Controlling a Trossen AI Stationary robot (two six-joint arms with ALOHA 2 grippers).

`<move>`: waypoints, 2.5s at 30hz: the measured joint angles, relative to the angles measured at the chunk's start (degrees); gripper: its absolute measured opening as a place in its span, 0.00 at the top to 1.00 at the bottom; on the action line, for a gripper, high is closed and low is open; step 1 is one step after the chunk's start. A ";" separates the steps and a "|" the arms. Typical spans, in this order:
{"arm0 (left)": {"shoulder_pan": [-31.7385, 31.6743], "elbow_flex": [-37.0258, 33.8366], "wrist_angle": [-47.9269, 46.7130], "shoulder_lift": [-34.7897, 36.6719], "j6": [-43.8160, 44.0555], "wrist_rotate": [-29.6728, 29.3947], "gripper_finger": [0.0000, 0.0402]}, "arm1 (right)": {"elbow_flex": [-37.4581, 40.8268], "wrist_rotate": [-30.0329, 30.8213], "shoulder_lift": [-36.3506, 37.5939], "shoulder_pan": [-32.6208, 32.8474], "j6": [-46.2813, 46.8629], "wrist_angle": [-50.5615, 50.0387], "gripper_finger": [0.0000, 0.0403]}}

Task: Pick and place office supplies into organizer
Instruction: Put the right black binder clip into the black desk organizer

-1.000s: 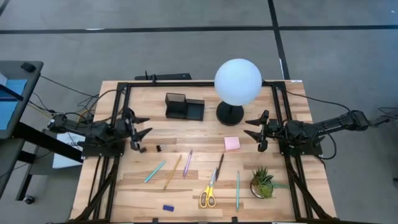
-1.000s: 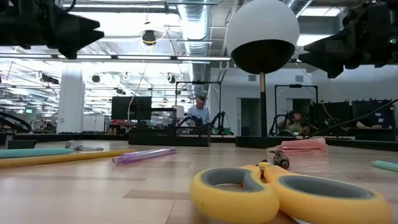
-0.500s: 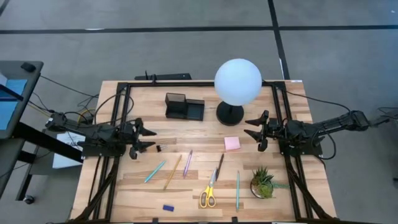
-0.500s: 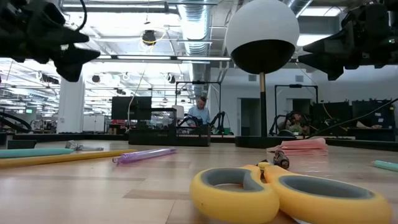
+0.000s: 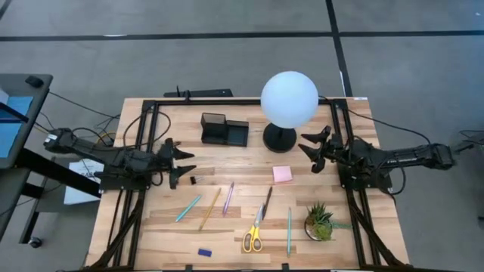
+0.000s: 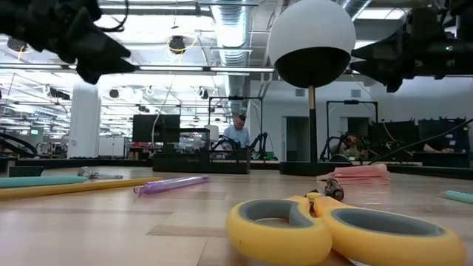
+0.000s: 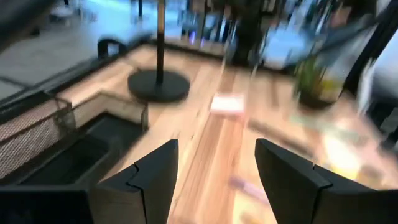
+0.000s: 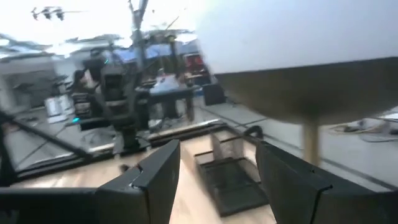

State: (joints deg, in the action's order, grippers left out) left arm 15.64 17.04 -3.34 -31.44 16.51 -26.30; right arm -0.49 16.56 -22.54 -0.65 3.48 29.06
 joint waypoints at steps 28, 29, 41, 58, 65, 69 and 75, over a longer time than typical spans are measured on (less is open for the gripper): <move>0.00 12.15 -25.68 -34.50 24.92 11.54 0.48 | -8.01 -4.64 -29.22 -0.24 -2.45 10.34 0.49; 0.00 12.15 -25.58 -34.49 25.35 12.84 0.48 | -8.10 -4.64 -30.26 -0.24 -2.42 10.34 0.49; 0.00 12.17 -27.81 -34.47 24.97 9.73 0.43 | -8.13 -4.69 -39.76 -0.10 1.55 10.43 0.49; 0.01 9.44 -24.12 -38.13 23.35 8.90 0.26 | -8.13 -4.71 -43.48 -0.10 1.16 16.74 0.49; -0.16 9.30 -18.72 -42.10 20.61 9.51 0.26 | -8.13 -4.71 -43.48 -0.10 1.03 17.32 0.49; -0.48 9.41 -18.53 -44.07 21.00 9.72 0.26 | -8.13 -4.71 -43.47 -0.10 1.03 17.50 0.49; -0.50 9.31 -16.57 -44.72 22.39 9.73 0.26 | -8.13 -4.71 -43.46 -0.10 1.03 17.60 0.49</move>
State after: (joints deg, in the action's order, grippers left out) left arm 15.14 26.35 -19.90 -76.16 38.91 -16.58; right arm -8.62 11.86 -66.00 -0.75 4.51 46.65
